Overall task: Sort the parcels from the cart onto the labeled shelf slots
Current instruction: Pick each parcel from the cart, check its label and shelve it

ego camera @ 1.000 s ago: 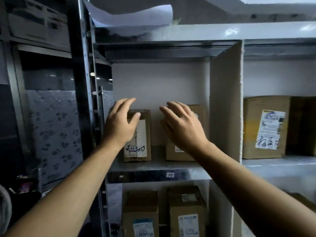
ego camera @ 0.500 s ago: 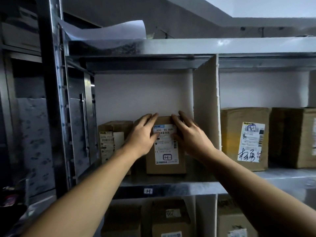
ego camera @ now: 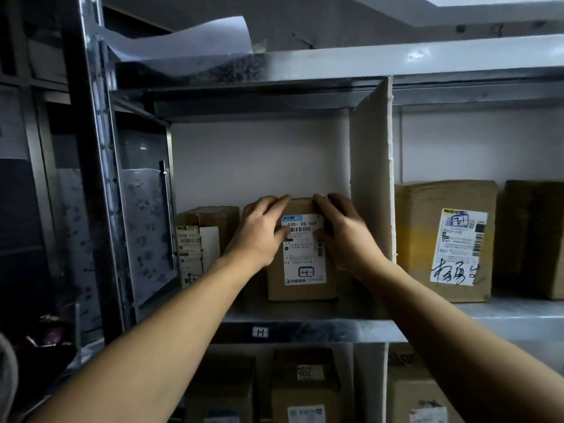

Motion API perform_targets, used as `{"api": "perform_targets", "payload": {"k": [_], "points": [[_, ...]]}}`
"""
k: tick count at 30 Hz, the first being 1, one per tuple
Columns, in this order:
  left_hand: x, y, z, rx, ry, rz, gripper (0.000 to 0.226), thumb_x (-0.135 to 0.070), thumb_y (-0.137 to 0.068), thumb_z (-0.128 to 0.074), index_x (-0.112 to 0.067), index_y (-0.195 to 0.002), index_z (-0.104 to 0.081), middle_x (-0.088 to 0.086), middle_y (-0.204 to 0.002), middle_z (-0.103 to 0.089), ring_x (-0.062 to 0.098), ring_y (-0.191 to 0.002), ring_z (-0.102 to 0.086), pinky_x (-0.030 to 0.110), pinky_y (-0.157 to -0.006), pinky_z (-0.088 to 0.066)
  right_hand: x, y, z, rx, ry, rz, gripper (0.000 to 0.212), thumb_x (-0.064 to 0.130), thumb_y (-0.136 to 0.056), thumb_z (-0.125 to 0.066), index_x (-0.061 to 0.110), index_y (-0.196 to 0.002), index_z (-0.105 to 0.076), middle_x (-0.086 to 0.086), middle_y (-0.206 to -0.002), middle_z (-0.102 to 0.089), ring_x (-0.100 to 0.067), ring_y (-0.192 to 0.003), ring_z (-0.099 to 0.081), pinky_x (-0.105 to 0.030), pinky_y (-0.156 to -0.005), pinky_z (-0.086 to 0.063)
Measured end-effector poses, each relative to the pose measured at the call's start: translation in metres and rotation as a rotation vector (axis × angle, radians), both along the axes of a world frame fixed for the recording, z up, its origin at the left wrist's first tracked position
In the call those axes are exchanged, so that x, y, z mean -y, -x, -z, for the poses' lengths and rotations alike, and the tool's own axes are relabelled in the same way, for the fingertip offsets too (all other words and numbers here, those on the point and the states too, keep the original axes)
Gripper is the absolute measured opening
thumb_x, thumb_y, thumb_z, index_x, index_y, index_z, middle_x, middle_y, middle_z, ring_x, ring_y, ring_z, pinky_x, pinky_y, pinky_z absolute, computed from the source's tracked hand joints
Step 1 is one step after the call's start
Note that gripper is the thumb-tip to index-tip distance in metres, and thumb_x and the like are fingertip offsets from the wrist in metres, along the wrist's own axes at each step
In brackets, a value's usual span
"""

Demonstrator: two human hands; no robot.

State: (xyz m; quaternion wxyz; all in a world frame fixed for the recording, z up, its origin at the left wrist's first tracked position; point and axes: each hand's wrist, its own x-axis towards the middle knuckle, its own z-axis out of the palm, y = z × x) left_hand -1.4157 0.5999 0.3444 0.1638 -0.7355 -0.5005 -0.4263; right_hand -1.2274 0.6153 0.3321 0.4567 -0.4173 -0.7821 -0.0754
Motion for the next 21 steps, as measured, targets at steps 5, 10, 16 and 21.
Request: {"api": "perform_targets", "payload": {"k": [5,10,16,21], "points": [[0.002,0.002,-0.004,-0.032,0.039,-0.042,0.063,-0.026,-0.093,-0.062,-0.026,-0.149,-0.035,0.003,-0.146,-0.039,0.026,-0.135,-0.034,0.039,-0.111,-0.035,0.001,0.000,0.000,0.036,0.012,-0.004,0.069,0.009,-0.093,-0.062,0.020,-0.154,-0.031,-0.014,-0.159,-0.022,-0.039,-0.143,-0.032,-0.049,-0.108,-0.045],[0.014,0.001,-0.003,-0.047,0.037,-0.055,0.067,-0.031,-0.092,-0.063,-0.026,-0.151,-0.031,0.003,-0.151,-0.035,0.025,-0.140,-0.028,0.041,-0.115,-0.029,0.011,-0.004,0.000,0.116,-0.037,0.084,0.070,0.027,-0.096,-0.059,0.024,-0.156,-0.023,-0.012,-0.165,-0.011,-0.035,-0.152,-0.009,-0.056,-0.117,-0.029],[0.044,0.010,0.002,-0.002,-0.075,-0.082,0.057,-0.025,-0.092,-0.063,-0.017,-0.145,-0.043,0.007,-0.141,-0.046,0.025,-0.132,-0.039,0.039,-0.110,-0.033,0.030,-0.010,0.001,0.223,-0.128,0.104,0.060,0.037,-0.097,-0.057,0.023,-0.150,-0.033,-0.011,-0.161,-0.021,-0.035,-0.148,-0.021,-0.053,-0.107,-0.043],[0.070,0.018,0.022,-0.028,-0.072,-0.146,0.054,-0.025,-0.092,-0.063,-0.016,-0.142,-0.046,0.006,-0.139,-0.049,0.024,-0.130,-0.041,0.038,-0.108,-0.033,0.057,-0.020,0.016,0.313,-0.122,0.132,0.063,0.043,-0.098,-0.054,0.023,-0.153,-0.028,-0.011,-0.159,-0.026,-0.034,-0.142,-0.033,-0.050,-0.101,-0.047]]}}
